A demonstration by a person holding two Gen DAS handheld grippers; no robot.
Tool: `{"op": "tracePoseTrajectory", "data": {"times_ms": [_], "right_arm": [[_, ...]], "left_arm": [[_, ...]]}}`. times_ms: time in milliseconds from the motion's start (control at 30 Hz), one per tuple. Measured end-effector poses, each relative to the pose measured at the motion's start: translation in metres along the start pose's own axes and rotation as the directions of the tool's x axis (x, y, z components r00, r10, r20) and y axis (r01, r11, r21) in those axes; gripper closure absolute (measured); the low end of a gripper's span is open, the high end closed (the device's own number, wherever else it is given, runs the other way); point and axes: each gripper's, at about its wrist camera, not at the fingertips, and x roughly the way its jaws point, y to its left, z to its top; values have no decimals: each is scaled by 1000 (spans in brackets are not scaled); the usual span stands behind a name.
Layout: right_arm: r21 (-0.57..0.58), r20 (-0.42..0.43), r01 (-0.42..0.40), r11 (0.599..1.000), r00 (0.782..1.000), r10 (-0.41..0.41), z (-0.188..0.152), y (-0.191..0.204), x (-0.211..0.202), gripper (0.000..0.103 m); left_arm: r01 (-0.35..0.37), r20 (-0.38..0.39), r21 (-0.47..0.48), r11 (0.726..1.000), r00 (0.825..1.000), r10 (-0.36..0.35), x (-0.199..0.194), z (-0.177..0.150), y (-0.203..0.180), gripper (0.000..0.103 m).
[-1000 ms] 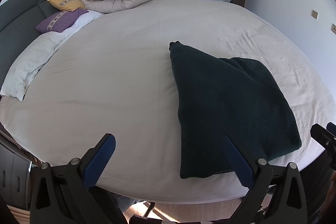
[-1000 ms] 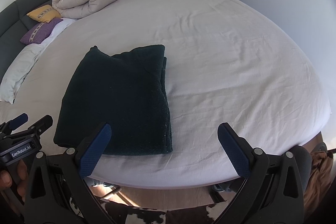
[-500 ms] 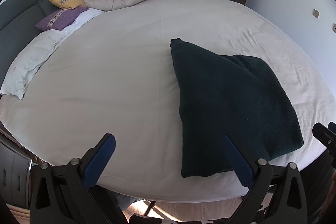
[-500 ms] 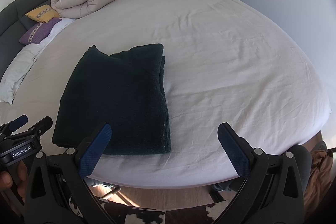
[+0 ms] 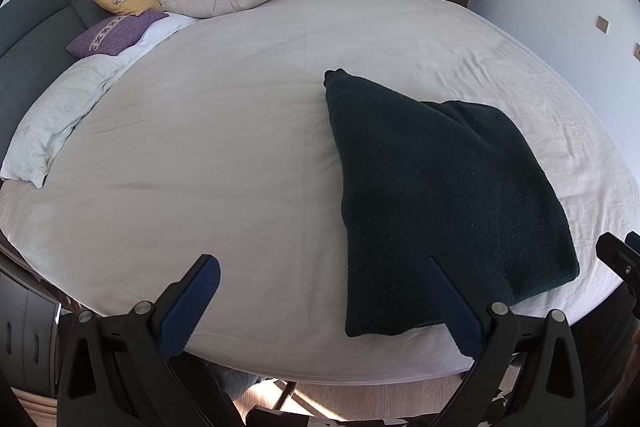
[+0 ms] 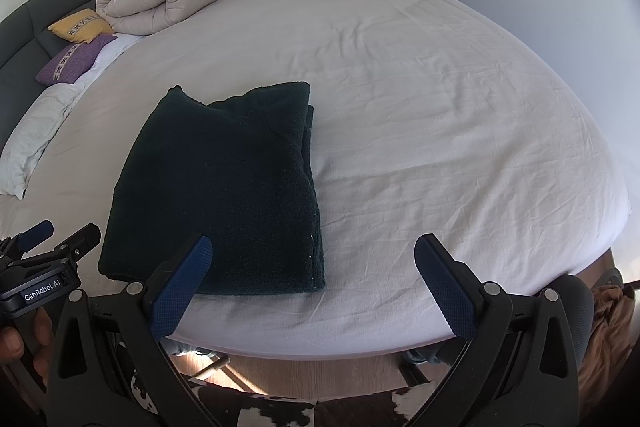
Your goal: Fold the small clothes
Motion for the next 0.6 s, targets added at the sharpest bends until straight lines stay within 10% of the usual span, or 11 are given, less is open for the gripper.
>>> {"op": "tracePoseTrajectory", "data": {"times_ms": [600], "right_arm": [[3,-4,2,1000,1000,-2,-3,0,1,0]], "left_arm": [[1,-7,1,1000,1000,-1,1,-1,1,0]]}}
